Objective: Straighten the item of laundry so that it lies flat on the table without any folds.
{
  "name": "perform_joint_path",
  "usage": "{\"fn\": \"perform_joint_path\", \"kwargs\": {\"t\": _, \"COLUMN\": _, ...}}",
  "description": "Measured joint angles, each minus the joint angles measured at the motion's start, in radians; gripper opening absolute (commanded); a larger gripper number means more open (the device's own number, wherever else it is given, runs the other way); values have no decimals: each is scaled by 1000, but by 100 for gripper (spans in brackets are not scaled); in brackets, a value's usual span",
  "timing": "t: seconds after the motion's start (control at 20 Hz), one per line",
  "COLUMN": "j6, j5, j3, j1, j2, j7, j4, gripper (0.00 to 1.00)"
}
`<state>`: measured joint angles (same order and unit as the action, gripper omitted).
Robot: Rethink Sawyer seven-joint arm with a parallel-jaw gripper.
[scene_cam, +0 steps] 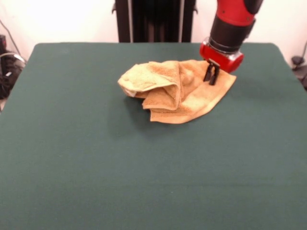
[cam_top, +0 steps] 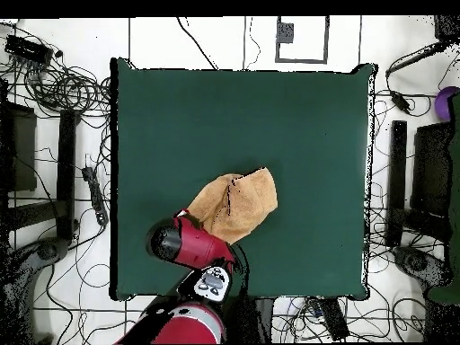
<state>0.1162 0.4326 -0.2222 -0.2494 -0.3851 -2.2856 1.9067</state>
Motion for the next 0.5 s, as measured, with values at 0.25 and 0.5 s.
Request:
{"fn": "perform_joint_path", "kwargs": {"t": 0.25, "j6": -33, "j5": 59, "j3": -1, "j1": -14, "j2": -1, "j7": -40, "j4": 24, "gripper": 0}}
{"fn": "perform_joint_path", "kwargs": {"t": 0.5, "j6": -56, "j5": 120, "j3": 0, "j1": -27, "j2": -3, "j7": -60, "j4": 43, "gripper": 0}}
